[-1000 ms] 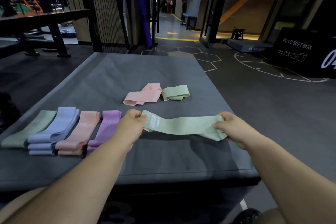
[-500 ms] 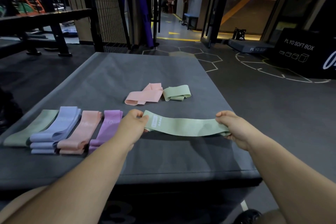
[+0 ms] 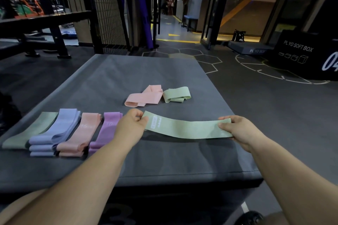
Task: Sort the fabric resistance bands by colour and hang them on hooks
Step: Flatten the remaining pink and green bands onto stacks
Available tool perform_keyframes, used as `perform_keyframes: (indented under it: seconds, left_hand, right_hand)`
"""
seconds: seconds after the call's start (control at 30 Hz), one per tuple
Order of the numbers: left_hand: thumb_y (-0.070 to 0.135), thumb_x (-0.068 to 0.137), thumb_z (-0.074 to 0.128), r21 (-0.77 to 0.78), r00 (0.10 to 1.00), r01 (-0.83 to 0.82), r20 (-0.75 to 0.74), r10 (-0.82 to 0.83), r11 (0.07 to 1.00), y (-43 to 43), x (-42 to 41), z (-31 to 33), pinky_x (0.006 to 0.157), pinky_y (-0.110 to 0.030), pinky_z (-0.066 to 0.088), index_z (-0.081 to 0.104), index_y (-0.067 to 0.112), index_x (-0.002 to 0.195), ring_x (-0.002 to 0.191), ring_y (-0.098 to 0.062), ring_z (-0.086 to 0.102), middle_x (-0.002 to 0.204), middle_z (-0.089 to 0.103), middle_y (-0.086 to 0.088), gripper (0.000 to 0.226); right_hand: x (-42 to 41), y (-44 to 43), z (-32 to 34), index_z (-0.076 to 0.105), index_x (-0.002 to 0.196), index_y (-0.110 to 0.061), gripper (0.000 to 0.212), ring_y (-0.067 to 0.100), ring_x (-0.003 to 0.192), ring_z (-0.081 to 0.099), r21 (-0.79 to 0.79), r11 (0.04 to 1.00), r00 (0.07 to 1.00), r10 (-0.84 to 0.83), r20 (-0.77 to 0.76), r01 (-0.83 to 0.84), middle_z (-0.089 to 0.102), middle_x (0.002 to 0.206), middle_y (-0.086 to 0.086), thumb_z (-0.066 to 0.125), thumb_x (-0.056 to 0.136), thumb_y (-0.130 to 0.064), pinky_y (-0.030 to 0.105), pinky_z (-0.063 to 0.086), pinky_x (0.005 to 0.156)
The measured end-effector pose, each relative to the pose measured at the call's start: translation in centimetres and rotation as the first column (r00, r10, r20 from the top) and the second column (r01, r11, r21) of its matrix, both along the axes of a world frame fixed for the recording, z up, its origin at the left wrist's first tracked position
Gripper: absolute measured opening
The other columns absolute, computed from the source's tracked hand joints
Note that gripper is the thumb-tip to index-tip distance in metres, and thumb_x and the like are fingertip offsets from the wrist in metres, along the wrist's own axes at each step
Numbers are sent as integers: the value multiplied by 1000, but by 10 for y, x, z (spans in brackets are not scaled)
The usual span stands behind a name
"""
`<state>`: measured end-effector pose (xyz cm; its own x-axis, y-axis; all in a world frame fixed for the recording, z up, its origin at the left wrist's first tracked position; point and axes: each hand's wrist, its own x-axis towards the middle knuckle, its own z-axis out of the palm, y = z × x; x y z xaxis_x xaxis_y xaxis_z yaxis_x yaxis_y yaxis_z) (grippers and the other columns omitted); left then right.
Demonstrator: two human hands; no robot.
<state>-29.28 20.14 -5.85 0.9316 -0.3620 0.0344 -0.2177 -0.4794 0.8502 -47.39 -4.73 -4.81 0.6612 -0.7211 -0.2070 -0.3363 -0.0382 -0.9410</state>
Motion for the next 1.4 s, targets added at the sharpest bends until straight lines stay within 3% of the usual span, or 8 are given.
perform_keyframes:
  seconds: [0.23,0.57,0.67,0.8,1.0,1.2,1.3,1.4]
  left_hand:
    - [30,92,57,-58,997,-63,-38,60,996,0,8,-3,65,-29,41,61,20,101,87,-20,63,93,68,4,14]
    - [22,93,57,-154,993,-30,-114,12,988,-1,6,-3,65,-30,48,58,21,87,67,-16,64,85,67,0,5]
    - [26,89,60,-150,990,-37,-143,15,988,-1,8,-6,82,-46,55,60,23,86,82,-25,67,88,69,-2,3]
    - [34,84,59,-103,992,-51,-121,39,993,1,8,-5,83,-45,55,60,25,88,86,-26,66,88,69,0,10]
    - [29,90,60,-79,991,-120,-71,114,990,4,3,1,78,-32,42,58,24,92,92,-22,56,89,61,5,6]
    - [28,86,67,-97,996,-68,-69,62,993,4,2,2,76,-31,43,59,29,80,83,-18,56,88,63,5,10]
    - [20,89,64,-204,983,-50,-184,11,978,3,2,2,56,-26,39,60,22,84,57,-16,53,73,65,-1,7]
    - [15,93,56,-278,954,-71,-298,-16,958,2,0,5,49,-23,40,57,18,91,55,-16,58,82,72,-2,4]
  right_hand:
    - [-2,1,6,64,85,-12,11,11,59,55,-76,996,999,-40,26,42,64,73,3,74,86,-17,21,41,49]
    - [-6,-6,3,66,100,-9,23,12,60,49,5,1000,999,-10,-53,10,62,75,2,72,88,-27,21,35,47]
    - [-6,-9,-2,67,107,-5,20,12,69,58,127,991,997,47,-64,-38,67,83,5,66,92,-19,19,44,56]
    - [-9,-11,-4,65,100,-1,12,16,71,64,182,982,996,59,-66,-46,68,83,10,58,92,3,20,53,60]
    - [-15,-23,-2,71,87,-7,15,9,46,50,-225,974,975,-86,-204,39,61,61,2,69,81,7,16,40,43]
    - [-17,-21,0,68,72,-20,15,20,72,59,-431,901,943,-102,-317,-48,65,70,-3,77,77,-8,34,48,75]
    - [-15,-21,2,65,81,-20,10,21,78,58,-497,865,936,-119,-332,-66,60,72,-4,74,81,-15,32,45,75]
    - [-12,-23,1,67,91,-10,6,15,53,56,-356,933,970,-138,-201,59,60,65,3,68,85,-9,26,48,57]
